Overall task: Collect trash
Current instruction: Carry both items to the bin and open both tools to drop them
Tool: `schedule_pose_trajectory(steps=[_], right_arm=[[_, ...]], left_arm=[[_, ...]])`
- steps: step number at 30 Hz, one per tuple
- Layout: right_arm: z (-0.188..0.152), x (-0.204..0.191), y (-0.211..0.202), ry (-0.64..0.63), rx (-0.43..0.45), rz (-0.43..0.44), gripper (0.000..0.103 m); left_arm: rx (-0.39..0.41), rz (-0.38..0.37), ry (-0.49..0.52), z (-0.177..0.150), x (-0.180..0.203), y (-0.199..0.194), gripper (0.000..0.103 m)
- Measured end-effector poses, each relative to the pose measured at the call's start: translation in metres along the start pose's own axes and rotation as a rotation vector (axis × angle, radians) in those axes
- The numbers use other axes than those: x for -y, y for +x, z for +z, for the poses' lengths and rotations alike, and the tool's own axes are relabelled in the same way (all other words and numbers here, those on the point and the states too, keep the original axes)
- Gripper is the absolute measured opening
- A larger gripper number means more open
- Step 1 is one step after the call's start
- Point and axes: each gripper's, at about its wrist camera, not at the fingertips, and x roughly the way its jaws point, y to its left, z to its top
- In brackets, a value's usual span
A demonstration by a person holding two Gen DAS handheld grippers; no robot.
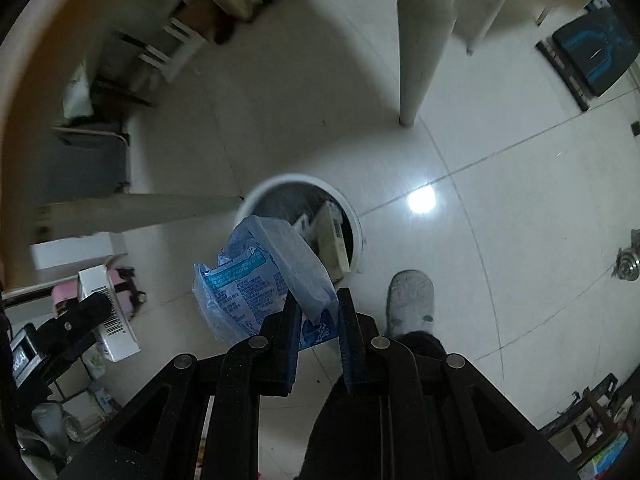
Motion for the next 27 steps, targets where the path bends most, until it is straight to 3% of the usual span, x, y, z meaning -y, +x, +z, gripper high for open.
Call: schedule_pose_trajectory(steps=[7, 11, 16, 19, 21, 27], right_arm=[[0.019, 0.017, 0.124, 0.003, -0.069, -0.016, 0.018], [0.022, 0.022, 0.169, -0.016, -0.097, -0.023, 0.018], [0.024, 0.021, 0.198, -0.024, -0.136, 0.003, 0.018], [0.024, 0.017, 0.205, -0.032, -0.164, 0.034, 0.038], [0.025, 0.016, 0.204, -0.041, -0.168, 0.036, 0.075], [0.023, 0.009, 0.194, -0.079, -0.152, 0.024, 0.092]], left_arm=[[-0.106, -0.032, -0.059, 0.025, -0.020, 0.108, 0.098], [-0.153, -0.057, -0.084, 0.028, -0.028, 0.134, 0.098], [-0.191, -0.094, -0.095, 0.027, -0.034, 0.141, 0.100], [-0.181, -0.079, -0.094, 0.027, -0.039, 0.136, 0.100], [-0.177, -0.095, -0.110, 0.026, -0.041, 0.132, 0.100], [-0.161, -0.089, -0.110, 0.028, -0.036, 0.122, 0.101]])
